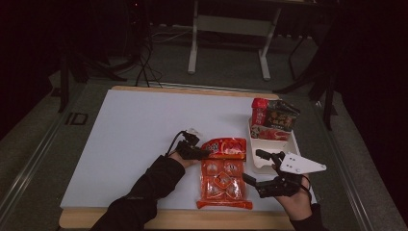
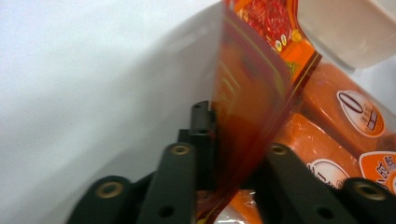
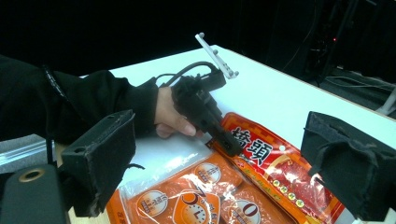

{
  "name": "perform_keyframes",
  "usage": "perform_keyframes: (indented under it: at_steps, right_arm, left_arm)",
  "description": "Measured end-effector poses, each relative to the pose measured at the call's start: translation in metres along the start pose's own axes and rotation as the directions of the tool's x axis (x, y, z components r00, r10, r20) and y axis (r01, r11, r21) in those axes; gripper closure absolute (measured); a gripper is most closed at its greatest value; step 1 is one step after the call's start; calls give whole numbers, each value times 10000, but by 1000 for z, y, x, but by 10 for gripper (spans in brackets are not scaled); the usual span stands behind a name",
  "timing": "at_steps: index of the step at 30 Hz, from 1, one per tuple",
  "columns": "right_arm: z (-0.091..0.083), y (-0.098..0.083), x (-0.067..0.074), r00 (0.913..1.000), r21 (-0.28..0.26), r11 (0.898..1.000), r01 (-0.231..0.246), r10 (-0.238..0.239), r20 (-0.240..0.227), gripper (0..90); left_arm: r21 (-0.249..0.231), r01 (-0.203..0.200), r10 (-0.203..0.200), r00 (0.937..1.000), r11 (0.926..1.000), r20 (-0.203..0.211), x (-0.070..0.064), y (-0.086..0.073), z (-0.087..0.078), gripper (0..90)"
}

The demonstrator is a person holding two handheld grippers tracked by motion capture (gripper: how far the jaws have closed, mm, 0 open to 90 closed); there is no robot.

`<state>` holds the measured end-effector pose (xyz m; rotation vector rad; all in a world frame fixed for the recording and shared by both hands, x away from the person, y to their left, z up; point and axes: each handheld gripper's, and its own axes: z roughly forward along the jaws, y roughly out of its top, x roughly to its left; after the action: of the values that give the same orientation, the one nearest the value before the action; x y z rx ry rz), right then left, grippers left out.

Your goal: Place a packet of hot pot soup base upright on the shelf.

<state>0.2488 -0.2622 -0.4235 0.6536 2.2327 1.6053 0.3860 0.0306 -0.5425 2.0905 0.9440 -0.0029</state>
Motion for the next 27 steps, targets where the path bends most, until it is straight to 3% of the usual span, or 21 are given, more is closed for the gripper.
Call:
perform_keyframes:
  at_steps: [5, 18, 27]
  right_arm:
    - [-1, 0, 0, 10000, -19, 10000, 14, -14, 14, 100]
    - [-5, 1, -2, 9993, -159, 9999, 22, -15, 380, 129]
    - [-11, 3, -6, 9979, -430, 9987, -269, 293, 578, 137]
  left_arm:
    - [-297, -349, 342, 9991, 9989, -238, -4, 0, -4, 891]
    - [-1195, -997, 1026, 9946, 9878, 183, -20, 14, -45, 895]
    - [-1618, -1129, 1216, 9916, 9803, 448, -29, 19, -69, 896]
